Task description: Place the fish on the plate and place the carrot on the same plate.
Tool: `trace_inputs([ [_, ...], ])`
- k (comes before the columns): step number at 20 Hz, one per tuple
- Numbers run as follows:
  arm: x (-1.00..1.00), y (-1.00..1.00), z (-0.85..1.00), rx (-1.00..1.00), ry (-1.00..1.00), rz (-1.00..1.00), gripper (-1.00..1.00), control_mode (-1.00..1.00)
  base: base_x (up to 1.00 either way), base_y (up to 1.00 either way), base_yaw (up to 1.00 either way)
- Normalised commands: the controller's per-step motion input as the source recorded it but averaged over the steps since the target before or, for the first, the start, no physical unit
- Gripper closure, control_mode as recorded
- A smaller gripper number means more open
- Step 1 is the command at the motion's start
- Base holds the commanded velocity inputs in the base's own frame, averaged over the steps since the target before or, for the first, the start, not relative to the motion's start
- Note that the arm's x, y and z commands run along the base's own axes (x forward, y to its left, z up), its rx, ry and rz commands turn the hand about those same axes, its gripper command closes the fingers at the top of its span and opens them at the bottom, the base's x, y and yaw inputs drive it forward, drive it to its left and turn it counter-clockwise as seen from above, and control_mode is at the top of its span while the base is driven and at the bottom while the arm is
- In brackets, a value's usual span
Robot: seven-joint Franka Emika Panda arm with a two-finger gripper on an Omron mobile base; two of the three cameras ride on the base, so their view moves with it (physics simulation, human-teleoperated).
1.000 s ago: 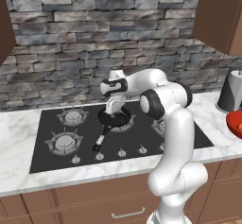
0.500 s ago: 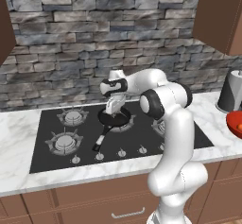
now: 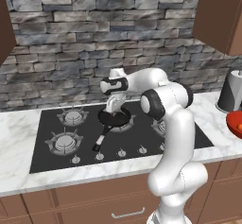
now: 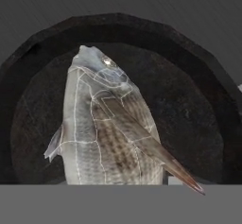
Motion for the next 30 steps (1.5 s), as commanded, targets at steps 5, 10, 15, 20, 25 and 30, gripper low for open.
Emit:
trace_inputs([
  [5, -0.16, -0.12, 0.68, 0.00, -0.01, 0.00, 1.00, -1.00, 0.00, 0.00, 0.00],
  [10, -0.42, -0.15, 0.82, 0.00, 0.00, -0.02, 1.00, -1.00, 0.00, 0.00, 0.00],
  [15, -0.88, -0.32, 0.48, 0.00, -0.03, -0.11, 1.00, -1.00, 0.00, 0.00, 0.00],
  [20, -0.87, -0.49, 0.32, 0.00, 0.00, -0.21, 1.00, -1.00, 0.00, 0.00, 0.00],
  [25, -0.69, -0.34, 0.02, -0.02, 0.00, -0.23, 1.00, -1.00, 0.00, 0.00, 0.00],
  [30, -0.55, -0.27, 0.09, -0.03, 0.09, -0.23, 1.00, -1.00, 0.00, 0.00, 0.00],
])
